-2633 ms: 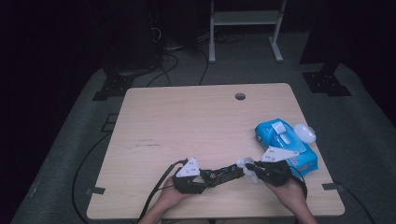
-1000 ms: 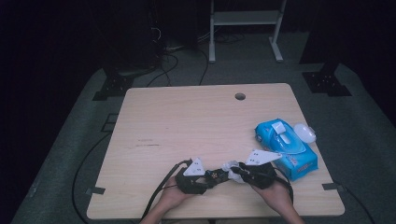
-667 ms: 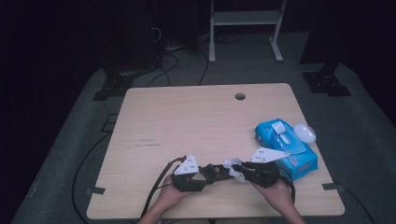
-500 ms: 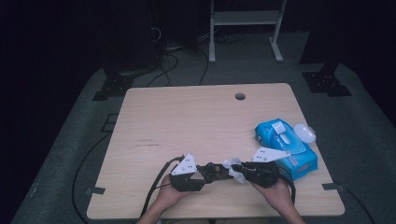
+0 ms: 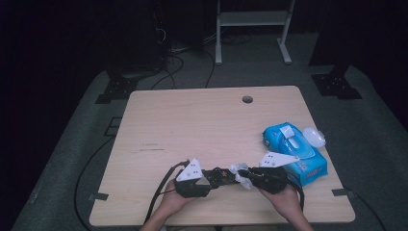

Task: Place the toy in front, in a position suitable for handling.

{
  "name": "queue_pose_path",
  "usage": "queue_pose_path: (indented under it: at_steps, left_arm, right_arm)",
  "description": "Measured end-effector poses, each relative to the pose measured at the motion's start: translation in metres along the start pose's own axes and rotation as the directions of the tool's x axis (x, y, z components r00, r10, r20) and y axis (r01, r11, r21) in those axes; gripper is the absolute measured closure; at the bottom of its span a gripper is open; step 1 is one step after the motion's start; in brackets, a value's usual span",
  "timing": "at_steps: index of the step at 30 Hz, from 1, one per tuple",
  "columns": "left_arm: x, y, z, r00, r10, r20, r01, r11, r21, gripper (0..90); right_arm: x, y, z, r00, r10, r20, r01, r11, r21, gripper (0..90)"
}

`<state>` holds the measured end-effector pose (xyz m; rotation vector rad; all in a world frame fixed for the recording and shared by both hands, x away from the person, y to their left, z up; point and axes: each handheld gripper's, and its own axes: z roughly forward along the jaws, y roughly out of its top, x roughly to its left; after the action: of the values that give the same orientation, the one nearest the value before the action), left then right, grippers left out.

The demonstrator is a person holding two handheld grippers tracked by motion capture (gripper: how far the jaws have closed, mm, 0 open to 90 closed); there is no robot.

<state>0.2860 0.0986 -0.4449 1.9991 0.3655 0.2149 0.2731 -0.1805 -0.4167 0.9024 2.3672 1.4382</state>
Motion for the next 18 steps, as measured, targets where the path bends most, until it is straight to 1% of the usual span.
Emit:
queue_pose_path:
  at_steps: [2, 6, 9, 12, 15, 16, 18]
  left_arm:
    - [0.001, 0.001, -0.001, 1.0, -0.009, 0.005, 0.009, 0.9999, -0.014, 57.2]
    - [0.001, 0.001, -0.001, 1.0, -0.008, 0.002, 0.008, 0.9997, -0.023, 57.5]
    - [0.0, 0.002, -0.002, 1.0, 0.0, 0.0, 0.0, 0.9994, -0.036, 57.7]
    - [0.0, 0.005, -0.006, 1.0, -0.001, 0.006, 0.002, 0.9971, -0.076, 57.8]
    - [0.0, 0.009, -0.012, 1.0, -0.001, -0.003, 0.001, 0.9925, -0.122, 57.8]
    - [0.0, 0.01, -0.014, 0.9999, -0.01, 0.005, 0.01, 0.9902, -0.139, 57.9]
    - [0.0, 0.011, -0.016, 0.9999, -0.012, 0.002, 0.012, 0.9874, -0.158, 57.9]
  right_arm:
    - [0.0, 0.0, 0.0, 1.0, 0.002, 0.001, -0.002, 1.0, -0.004, 85.2]
    - [0.0, 0.001, 0.0, 1.0, 0.002, 0.002, -0.002, 1.0, -0.005, 85.2]
    - [-0.001, 0.0, 0.0, 1.0, 0.006, 0.003, -0.006, 1.0, -0.006, 85.2]
    - [-0.001, 0.0, -0.001, 0.9997, 0.021, -0.01, -0.021, 1.0, -0.014, 85.3]
    - [0.0, 0.0, 0.0, 0.9991, 0.031, -0.029, -0.032, 0.999, -0.017, 85.3]
    - [0.001, 0.0, 0.002, 0.9987, 0.034, -0.037, -0.035, 0.999, -0.019, 85.3]
    - [0.004, 0.0, 0.004, 0.998, 0.033, -0.054, -0.034, 0.999, -0.013, 85.3]
